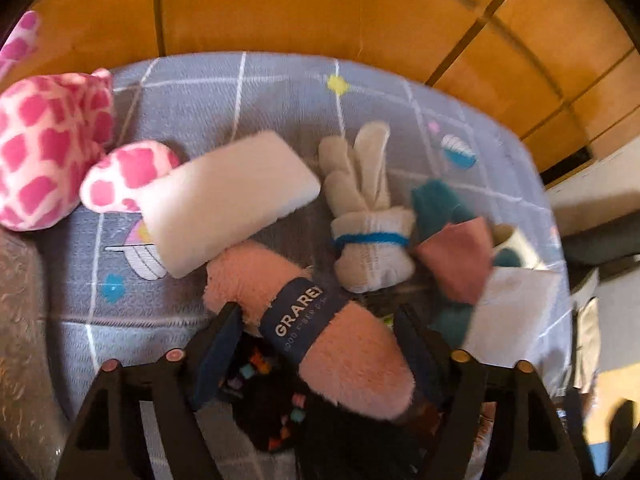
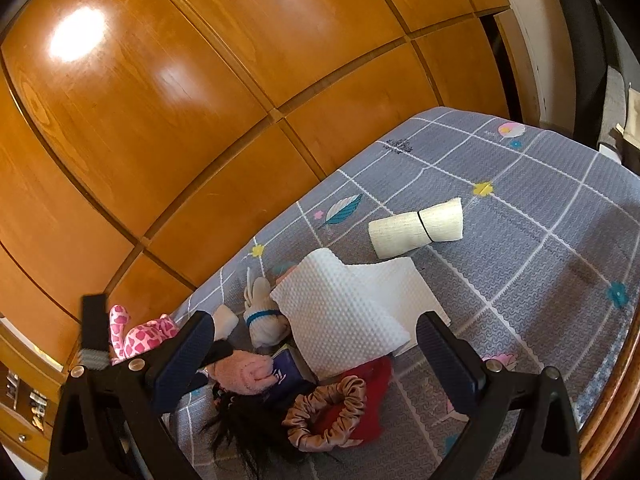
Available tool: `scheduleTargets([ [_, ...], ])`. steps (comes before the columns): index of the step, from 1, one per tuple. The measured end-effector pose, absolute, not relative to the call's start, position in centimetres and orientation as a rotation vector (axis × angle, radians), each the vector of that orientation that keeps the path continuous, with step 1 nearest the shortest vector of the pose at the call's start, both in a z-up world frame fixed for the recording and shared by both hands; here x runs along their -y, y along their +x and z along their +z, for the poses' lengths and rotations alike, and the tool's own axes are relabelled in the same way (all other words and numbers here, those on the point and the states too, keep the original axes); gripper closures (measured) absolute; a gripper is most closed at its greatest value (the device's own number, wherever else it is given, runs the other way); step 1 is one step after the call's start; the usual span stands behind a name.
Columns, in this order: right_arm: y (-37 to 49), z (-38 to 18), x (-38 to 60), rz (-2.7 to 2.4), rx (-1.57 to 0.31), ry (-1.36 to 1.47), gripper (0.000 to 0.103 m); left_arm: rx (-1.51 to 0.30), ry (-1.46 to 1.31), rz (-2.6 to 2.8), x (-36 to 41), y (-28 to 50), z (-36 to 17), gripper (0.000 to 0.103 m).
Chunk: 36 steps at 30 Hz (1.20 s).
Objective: Organize soft objects
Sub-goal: 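Grasp the pink fuzzy sock roll with the left gripper while the right grasps the black-haired doll, then carry the pink sock into the gold tray and open the left gripper while the right carries the doll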
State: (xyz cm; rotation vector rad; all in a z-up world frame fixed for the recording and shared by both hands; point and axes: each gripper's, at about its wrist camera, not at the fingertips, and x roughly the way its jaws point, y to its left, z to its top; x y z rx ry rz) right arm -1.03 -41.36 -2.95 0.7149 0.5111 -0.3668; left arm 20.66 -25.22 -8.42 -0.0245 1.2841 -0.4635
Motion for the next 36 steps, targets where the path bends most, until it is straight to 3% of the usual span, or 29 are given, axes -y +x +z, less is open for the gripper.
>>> scheduleTargets([
  [4,-1.0,-3.0,41.4,-0.371,-0.515,0.713,0.000,-1.210,-0.036,-0.513,24.1,19.7,-7.5,0.059],
  [12,-0.9,-3.0,41.4,-0.374,-0.519,0.709,0.000,-0.986,-0.006,-0.606,18.5,14.7,-2.1,0.059],
  [17,-0.4,-3.1,41.0,-0.353,-0.549,0.687,0.001,-0.908,0.096,-0.665,15.5,10.1,-1.5,0.059],
  [22,1.3,-3.4,39.6,-0.246,-0.645,0.620,0.015,-0.914,0.186,-0.702,12.6,5.7,-3.3,0.059],
  [27,4.4,-4.1,35.6,-0.081,-0.808,0.444,0.028,-0.910,0.188,-0.711,10.0,2.5,-4.4,0.059],
  [36,11.0,-6.9,25.8,0.014,-1.016,-0.004,0.029,-0.854,0.085,-0.683,4.8,0.1,-3.0,0.059],
])
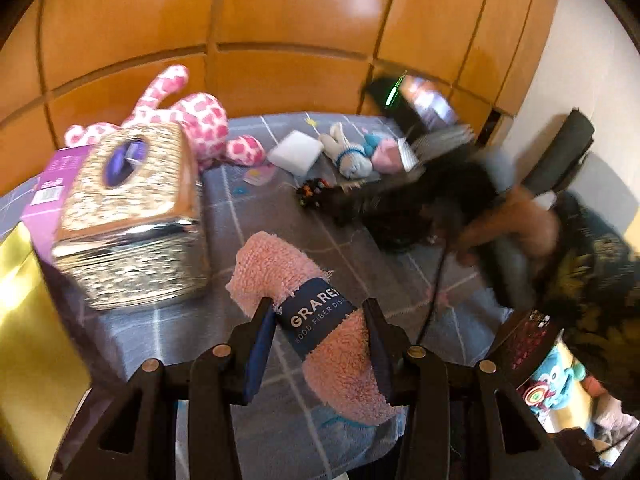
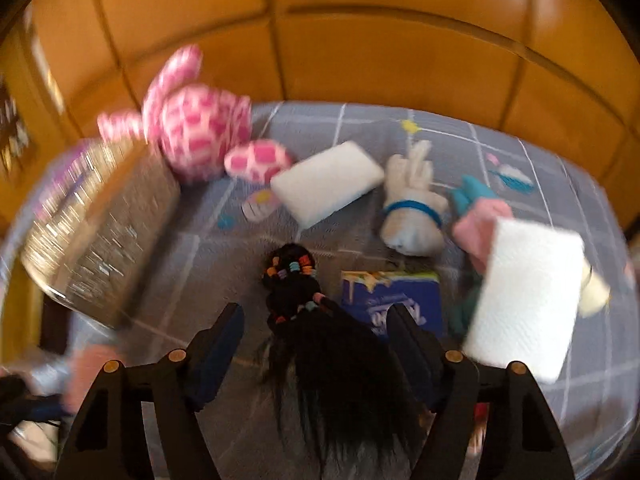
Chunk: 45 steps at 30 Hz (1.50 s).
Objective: Organize soft objects
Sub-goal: 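Carry the pink sock into the gold tray and open the left gripper while the right carries the doll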
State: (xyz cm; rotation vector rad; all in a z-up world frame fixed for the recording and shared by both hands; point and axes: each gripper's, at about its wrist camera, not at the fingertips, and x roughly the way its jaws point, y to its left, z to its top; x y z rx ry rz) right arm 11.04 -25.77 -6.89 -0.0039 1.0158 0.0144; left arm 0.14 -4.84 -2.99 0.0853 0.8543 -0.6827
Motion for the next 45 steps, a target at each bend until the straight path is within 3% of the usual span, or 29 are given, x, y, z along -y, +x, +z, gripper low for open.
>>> scheduleTargets([
  [1,11.7,-7.7,25.4,0.021,-1.043,-0.038,0.032,-0.849,0.069,-0.674,4.1,0.0,-2.7,0.059],
  [3,12.6,-9.6,24.6,0.034,-1.104,-0.085,0.053,-0.848,0.032,-0.649,2.5,0.0,-2.4,0.059],
  [6,12.3,-10.3,24.0,0.002,-1.068,-0.165,0.062,-0.843,-0.029,-0.589,-0.5,-0.1,-2.0,0.059],
  [15,12.1,-10.4,24.5,0.019,-1.055,-0.102,0.061,-0.787,-0.160,-0.204,-11.9,2.3,-0.8,0.058],
  [23,11.5,-10.4,23.5,-0.009,-1.027,-0.146,0.070,-0.874,-0.180,0.080,-18.4,5.1,-5.2,0.055],
  [28,11.2,-9.8,24.0,-0.024,-1.008,-0.122,0.074,-0.837,-0.190,0.137,-19.1,4.5,-4.9,0.029],
  [33,11.6,-8.7,24.1,-0.027,-0.973,-0.077,0.075,-0.825,-0.239,0.111,-19.2,3.5,-4.2,0.024],
  [45,14.3,-1.9,18.7,0.096,-0.816,-0.102,0.075,-0.821,-0.225,0.090,-17.9,1.4,-3.2,0.024],
])
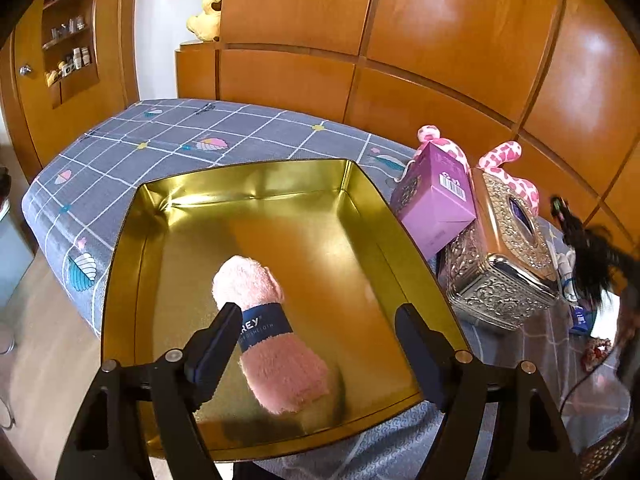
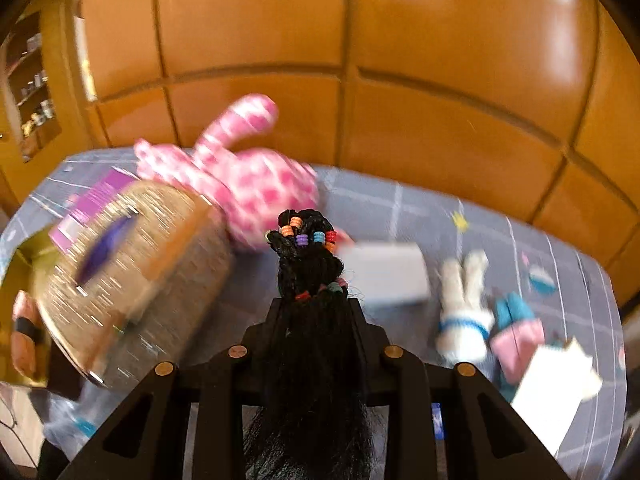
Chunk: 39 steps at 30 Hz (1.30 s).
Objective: Organize soft objects
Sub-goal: 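Carry the pink sock into the gold tray and open the left gripper while the right carries the doll, then lower the black-haired doll into the gold tray and open the right gripper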
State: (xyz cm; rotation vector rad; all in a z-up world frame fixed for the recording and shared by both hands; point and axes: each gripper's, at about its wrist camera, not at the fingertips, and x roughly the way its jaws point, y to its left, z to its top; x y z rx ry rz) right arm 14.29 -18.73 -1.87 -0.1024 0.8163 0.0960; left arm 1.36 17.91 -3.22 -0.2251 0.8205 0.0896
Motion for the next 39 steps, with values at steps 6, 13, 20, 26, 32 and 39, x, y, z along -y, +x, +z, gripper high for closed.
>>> scheduleTargets([
  [6,16.5,1.6,13.1,0.179,-0.746,-0.180,0.075,-0.797,-0.223,0.095,-18.1,0.6,-2.3,0.024],
  [13,18.7,4.6,5.7,0.277,-0.678,-0.252,0.075,-0.747,-0.199,0.149,-18.8,-0.4,-0.9,0.023],
  [20,17.8,5.3,-2.6,0.457,-0.680,-0.230,0.075,-0.690,-0.162,0.214,-19.4,-2.0,0.5,0.022],
  [26,16.0,2.2,-8.8,0.589,-0.793,-0.192,0.075,-0.644,-0.149,0.294,-20.6,-2.9,1.1,0.019],
  [32,15.1,-1.7,-12.9,0.613,-0.902,-0.205,0.074,-0.637,-0.161,0.320,-21.4,-3.2,1.3,0.019],
  [39,16.0,-4.2,-14.4,0.558,-0.944,-0.210,0.068,-0.627,-0.156,0.326,-21.3,-3.3,1.5,0.019],
])
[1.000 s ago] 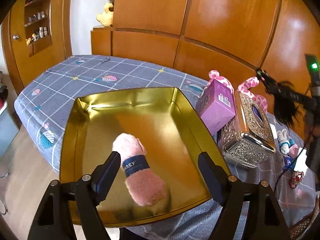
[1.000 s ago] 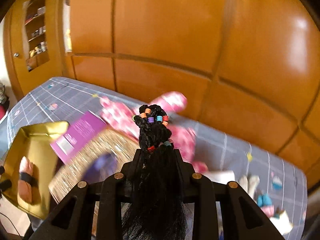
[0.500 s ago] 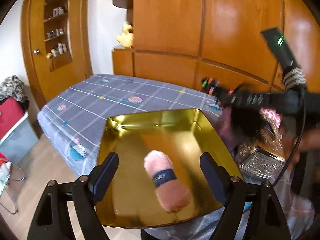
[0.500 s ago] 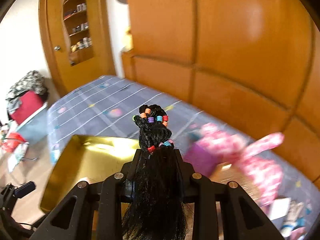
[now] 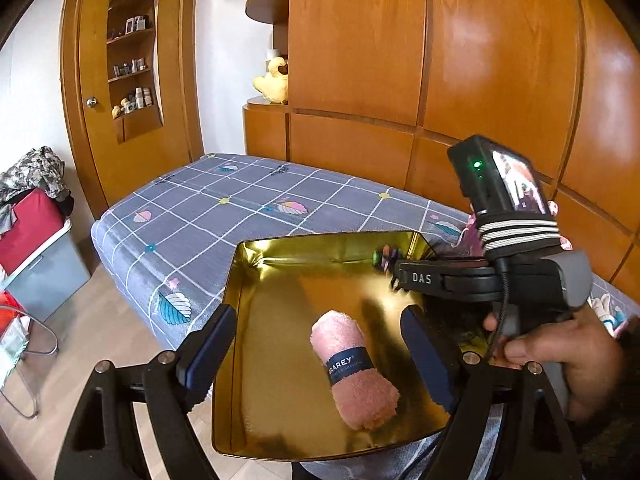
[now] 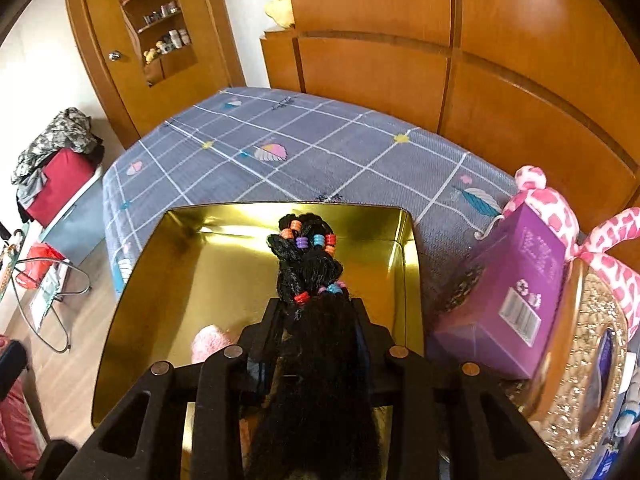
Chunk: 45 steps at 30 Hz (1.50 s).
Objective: Organize soft objects
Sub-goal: 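Lower the black-haired doll into the gold tray and open the right gripper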
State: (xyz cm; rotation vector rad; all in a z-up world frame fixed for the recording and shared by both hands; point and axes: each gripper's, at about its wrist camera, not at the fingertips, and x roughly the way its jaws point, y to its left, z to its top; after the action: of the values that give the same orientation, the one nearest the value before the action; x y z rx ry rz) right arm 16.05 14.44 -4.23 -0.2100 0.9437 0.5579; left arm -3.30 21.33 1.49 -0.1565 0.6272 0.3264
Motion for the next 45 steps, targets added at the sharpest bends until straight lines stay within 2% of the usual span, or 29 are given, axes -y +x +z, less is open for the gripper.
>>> scheduleTargets([
  [9,16.6,-4.4,-13.3,0.539,-0.957,-0.164,0.063,-0.626,-0.153,0.330,-21.3,-3.2,1.4,0.018],
  [18,14.5,-2.6,-11.3,0.519,-0.868,-0.138,0.063,-0.609,-0.138,0.328,-20.8,-3.5,1.7,0.018],
  [22,13.3,-1.6,-10.4,0.499,-0.815,-0.141,0.063,-0.599,-0.130,0.324,-20.4,-3.7,1.9,0.013],
  [33,10.9,0.6,-7.7,0.466,-0.711,-0.123,0.063,-0.595,-0.103,0.298,-19.2,-3.7,2.0,0.013],
  [45,9.4,2.5,0.1,0.358,-0.618,-0.101,0.062,-0.608,-0.044,0.218,-16.2,-3.4,1.9,0.013],
])
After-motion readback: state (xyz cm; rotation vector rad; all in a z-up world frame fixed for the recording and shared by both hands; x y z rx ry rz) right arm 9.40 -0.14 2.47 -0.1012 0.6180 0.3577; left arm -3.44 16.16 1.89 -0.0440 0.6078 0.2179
